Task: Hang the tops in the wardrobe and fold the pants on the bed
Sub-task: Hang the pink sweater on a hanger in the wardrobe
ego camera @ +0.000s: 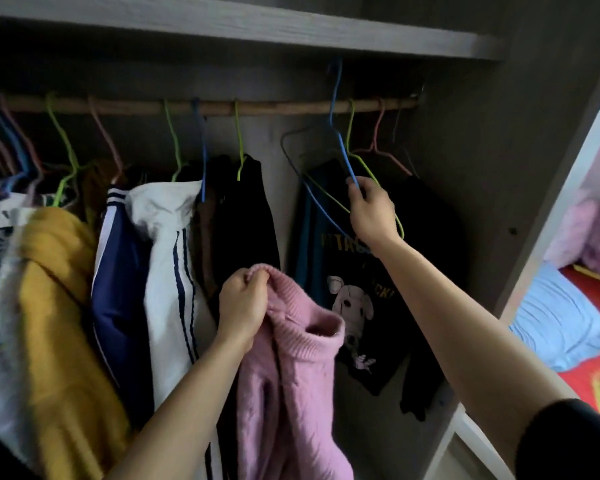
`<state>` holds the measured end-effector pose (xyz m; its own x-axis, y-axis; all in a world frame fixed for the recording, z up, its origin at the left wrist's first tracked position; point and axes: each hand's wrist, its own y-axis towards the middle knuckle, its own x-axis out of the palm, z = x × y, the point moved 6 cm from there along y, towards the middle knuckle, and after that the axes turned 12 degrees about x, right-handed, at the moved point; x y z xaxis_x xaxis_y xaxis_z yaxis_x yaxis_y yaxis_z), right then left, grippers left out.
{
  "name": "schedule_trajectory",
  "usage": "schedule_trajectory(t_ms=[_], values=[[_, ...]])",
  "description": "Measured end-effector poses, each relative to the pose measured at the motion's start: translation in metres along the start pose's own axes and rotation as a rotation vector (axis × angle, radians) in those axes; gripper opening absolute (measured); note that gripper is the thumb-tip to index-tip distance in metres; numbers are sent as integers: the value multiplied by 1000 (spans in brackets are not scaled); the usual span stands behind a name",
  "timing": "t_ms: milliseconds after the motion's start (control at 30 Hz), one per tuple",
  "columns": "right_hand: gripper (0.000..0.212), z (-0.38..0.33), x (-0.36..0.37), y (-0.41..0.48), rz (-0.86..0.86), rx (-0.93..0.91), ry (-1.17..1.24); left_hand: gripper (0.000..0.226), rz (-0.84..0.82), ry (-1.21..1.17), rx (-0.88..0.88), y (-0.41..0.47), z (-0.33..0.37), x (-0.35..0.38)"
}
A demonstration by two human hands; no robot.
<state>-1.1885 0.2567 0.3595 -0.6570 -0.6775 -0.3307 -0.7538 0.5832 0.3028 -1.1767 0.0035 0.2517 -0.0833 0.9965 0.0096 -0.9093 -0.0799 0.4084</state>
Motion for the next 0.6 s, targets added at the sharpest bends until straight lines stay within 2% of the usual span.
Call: schedule_trajectory(t_ms=[133, 333, 467, 600], values=[[25, 13, -15, -26, -100, 47, 64, 28, 2, -12, 7, -7, 8, 3], [11, 94, -72, -108, -9, -45, 242, 20, -13, 46, -17, -24, 12, 29], [11, 149, -111, -140, -11, -15, 177, 19, -47, 53, -49, -39, 8, 58], [5, 162, -129, -139, -38, 22, 164, 24, -84, 103, -54, -53, 5, 80]])
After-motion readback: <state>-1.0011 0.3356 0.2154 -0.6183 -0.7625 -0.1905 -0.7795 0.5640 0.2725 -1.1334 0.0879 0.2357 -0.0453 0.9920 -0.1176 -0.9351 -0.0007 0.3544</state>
